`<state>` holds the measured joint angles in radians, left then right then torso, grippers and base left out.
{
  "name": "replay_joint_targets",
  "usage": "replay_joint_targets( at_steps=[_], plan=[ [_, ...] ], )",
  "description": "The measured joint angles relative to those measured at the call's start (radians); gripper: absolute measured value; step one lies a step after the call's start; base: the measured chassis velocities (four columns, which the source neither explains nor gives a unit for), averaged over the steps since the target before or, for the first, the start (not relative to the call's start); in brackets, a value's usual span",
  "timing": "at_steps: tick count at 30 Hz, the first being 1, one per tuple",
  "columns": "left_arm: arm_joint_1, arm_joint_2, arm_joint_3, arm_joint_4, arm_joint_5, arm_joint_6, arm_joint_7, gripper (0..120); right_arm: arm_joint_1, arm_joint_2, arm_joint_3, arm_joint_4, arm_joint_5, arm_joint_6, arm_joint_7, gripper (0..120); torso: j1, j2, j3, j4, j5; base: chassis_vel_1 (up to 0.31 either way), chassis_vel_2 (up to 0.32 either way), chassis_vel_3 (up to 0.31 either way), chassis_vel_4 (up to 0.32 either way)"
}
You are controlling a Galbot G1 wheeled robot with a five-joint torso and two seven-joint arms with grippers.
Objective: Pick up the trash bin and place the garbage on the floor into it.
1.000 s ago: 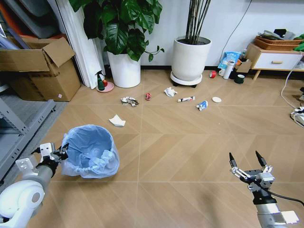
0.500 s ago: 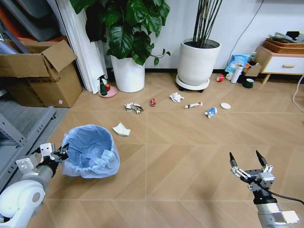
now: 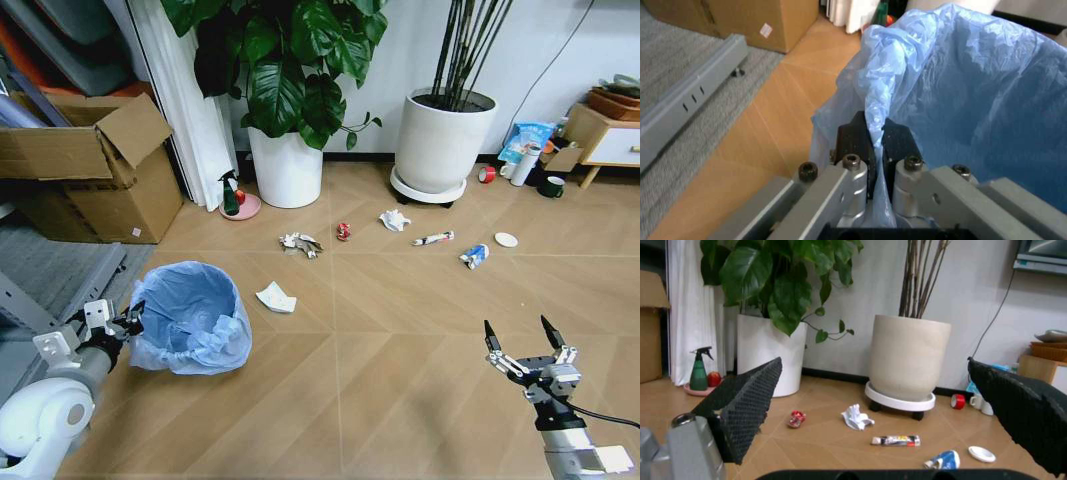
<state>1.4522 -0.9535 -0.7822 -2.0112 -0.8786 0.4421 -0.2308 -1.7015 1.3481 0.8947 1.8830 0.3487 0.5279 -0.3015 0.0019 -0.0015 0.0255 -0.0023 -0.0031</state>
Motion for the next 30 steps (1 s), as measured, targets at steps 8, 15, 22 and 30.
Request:
replay_joint_targets(
  at_steps=[8, 15, 22, 30],
  plan=[
    [-0.002, 0.001, 0.001, 0.001, -0.001, 0.001, -0.001, 0, 0.002, -0.001, 0.0, 0.0, 0.0, 0.0, 0.0, 100, 0.0, 0.0, 0.0, -0.0001, -0.0001, -0.045, 0.202, 0.042, -0.195],
    [-0.002, 0.003, 0.001, 0.002, -0.002, 0.002, -0.002, 0, 0.004, -0.001, 0.0, 0.0, 0.001, 0.0, 0.0, 100, 0.0, 0.0, 0.0, -0.0001, -0.0002, -0.056, 0.223, 0.045, -0.224],
    [-0.004, 0.004, 0.001, 0.004, -0.003, 0.003, -0.004, 0, 0.003, -0.001, 0.0, 0.0, 0.0, 0.003, -0.002, 100, 0.0, 0.0, 0.0, 0.0001, -0.0001, -0.042, 0.251, 0.034, -0.238],
    [-0.006, 0.005, 0.002, 0.005, -0.005, 0.003, -0.004, 0, 0.004, -0.001, 0.0, 0.0, -0.001, 0.005, -0.003, 100, 0.0, 0.0, 0.0, 0.0001, -0.0002, -0.048, 0.215, 0.043, -0.225]
  ],
)
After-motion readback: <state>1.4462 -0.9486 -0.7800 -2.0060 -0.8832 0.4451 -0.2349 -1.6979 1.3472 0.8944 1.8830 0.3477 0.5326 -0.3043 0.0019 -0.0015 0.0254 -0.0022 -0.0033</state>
